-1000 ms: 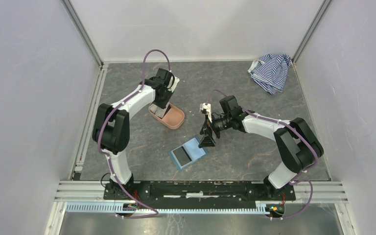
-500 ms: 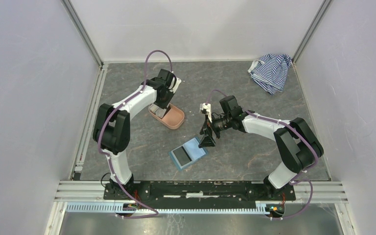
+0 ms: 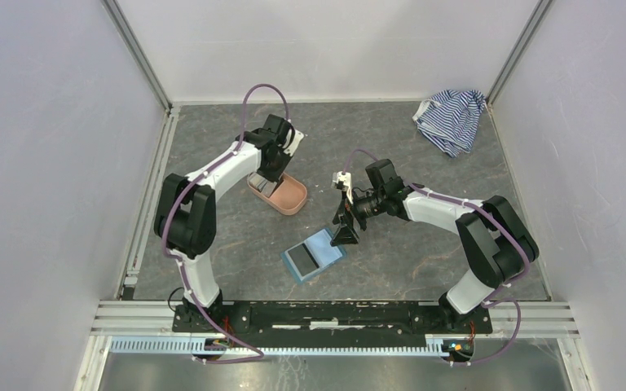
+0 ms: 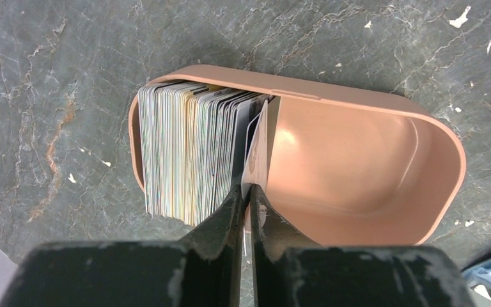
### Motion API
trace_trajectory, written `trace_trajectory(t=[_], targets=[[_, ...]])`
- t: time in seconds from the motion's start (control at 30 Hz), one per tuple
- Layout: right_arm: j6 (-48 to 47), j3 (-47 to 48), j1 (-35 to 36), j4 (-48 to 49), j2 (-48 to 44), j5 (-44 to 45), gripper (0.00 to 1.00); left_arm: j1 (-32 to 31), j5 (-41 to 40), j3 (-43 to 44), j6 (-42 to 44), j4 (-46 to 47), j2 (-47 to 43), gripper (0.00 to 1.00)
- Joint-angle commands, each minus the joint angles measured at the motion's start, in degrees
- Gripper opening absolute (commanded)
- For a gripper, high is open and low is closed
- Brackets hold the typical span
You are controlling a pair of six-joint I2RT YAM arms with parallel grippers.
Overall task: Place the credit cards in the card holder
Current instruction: Pick up the credit card from the storage box.
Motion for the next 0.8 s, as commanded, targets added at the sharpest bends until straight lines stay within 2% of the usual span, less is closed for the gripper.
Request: trace_trajectory(t=[0.0,0.33,0.53,0.7,0.77], targets=[[-0.5,2.2,-0.3,0.6,-0.4,-1.4,0.98,0.4,0.7,2.0,-4.5,-2.6,-3.8,0.13],[-0.6,2.2,-0.2,0.6,-0.6,-1.6,0.98,0.5,1.7,2.1,-4.5,-3.4,-4.0,0.18],[-0.6,2.2,-0.3,0.4,-0.7,-1.7,0.98,0.5,3.4,2.0,-4.5,-3.4,-4.0,0.16],[-0.8,2.4,-0.3,0.2,-0.5,-1.9,0.98,0.5,6.6,2.2,-4.9,-3.3,-4.4,0.27],[-0.8,2.4,-0.3,0.2,-0.3,-1.9,0.98,0.5,6.8,2.2,-5.1,-3.3,-4.5,0.28]])
